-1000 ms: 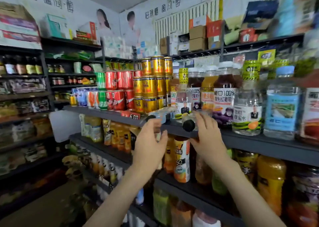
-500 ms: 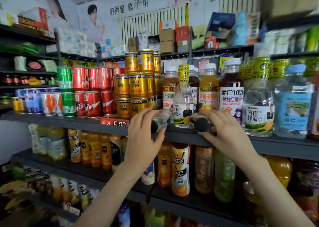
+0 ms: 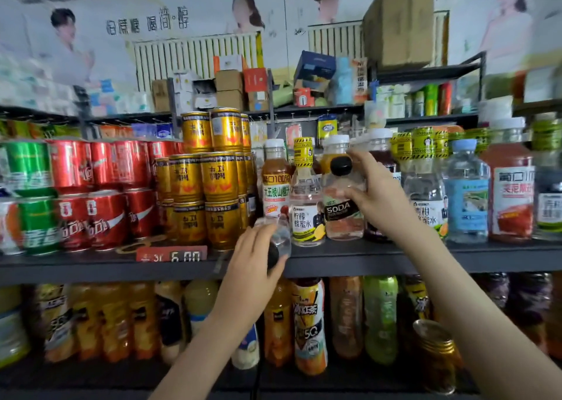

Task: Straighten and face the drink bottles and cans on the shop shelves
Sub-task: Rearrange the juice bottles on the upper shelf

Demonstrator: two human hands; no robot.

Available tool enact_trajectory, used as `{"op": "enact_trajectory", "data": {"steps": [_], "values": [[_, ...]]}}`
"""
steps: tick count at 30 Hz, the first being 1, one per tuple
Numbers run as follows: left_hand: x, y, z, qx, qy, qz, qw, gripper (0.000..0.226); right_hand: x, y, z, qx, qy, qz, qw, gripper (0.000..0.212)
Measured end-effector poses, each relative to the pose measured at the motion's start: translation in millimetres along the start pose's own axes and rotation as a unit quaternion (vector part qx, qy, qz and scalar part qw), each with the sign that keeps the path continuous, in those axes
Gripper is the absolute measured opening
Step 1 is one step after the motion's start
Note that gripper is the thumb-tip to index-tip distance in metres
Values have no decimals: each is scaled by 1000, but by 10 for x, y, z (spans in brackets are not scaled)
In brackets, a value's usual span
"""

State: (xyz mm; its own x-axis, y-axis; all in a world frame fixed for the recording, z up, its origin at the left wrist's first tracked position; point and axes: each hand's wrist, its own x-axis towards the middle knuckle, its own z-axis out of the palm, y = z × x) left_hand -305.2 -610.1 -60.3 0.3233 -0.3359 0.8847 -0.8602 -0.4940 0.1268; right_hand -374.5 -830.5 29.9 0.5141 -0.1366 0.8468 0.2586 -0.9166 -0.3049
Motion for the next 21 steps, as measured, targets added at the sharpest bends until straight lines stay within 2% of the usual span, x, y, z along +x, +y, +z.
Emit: {"op": "enact_trajectory", "data": {"steps": [4,8,14,18,21], "values": [[42,-56,-16,-26,4,9,1000,51,153,74,86,-173,34,-27,984,62],[95,-98,39,19,75,65,995,47,196,127,156,-304,79,-68,947,54],[4,-117,100,149,129,28,980,50,295,260,192,-375,74,-68,922,52],[-49,-183,99,117,100,42,987,43,256,314,224,-364,79,-79,925,59],[6,-179,98,79,116,68,988,36,155,286,244,-345,115,-85,928,58]]}}
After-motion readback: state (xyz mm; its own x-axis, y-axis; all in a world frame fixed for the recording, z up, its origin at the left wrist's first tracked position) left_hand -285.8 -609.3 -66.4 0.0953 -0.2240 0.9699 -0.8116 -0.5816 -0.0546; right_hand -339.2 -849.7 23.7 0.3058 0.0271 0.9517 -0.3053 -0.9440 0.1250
